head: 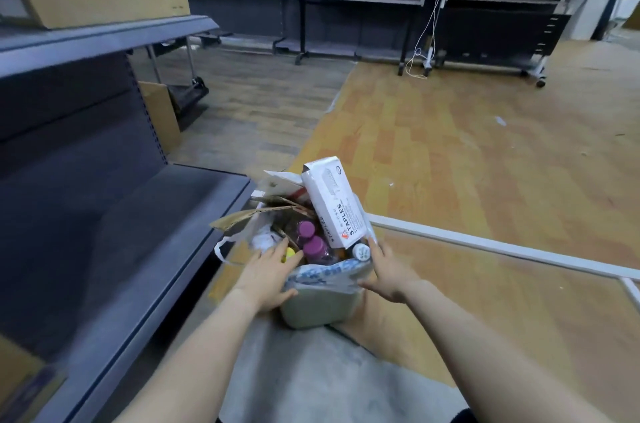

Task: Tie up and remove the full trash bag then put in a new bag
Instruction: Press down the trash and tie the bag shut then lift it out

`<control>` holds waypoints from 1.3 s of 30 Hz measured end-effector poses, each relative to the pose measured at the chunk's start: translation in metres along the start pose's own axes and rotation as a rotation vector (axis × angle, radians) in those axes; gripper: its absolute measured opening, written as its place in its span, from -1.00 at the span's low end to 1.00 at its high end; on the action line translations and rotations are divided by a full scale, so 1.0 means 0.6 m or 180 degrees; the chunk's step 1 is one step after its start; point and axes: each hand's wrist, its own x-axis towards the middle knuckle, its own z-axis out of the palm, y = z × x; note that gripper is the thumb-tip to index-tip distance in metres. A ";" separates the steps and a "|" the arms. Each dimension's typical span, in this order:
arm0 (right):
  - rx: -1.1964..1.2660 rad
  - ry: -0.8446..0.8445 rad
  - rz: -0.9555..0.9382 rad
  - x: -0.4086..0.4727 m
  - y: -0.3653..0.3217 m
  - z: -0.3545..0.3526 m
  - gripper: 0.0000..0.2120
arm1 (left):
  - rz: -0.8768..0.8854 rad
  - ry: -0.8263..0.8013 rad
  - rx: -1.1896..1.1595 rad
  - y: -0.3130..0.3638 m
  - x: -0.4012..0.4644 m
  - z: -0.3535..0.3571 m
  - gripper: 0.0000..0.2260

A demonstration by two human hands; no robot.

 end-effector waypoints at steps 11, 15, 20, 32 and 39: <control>-0.0609 0.0914 0.0004 -0.023 0.023 0.003 -0.63 | -0.0225 0.0306 -0.0655 0.031 -0.005 -0.003 -0.69; -0.0921 0.0902 -0.0164 -0.030 0.021 0.003 -0.59 | -0.0291 0.0428 -0.0860 0.021 -0.003 -0.005 -0.74; -0.0848 0.0876 -0.0141 -0.035 0.022 0.002 -0.60 | -0.0265 0.0461 -0.0756 0.036 0.001 -0.009 -0.72; 0.0806 0.1727 0.0122 0.022 -0.079 -0.029 0.18 | -0.0370 0.0463 -0.0901 0.046 0.013 -0.015 -0.75; 0.0596 0.1880 0.0080 0.033 -0.088 -0.005 -0.04 | -0.0455 0.1756 -0.0978 0.073 0.037 -0.036 -0.82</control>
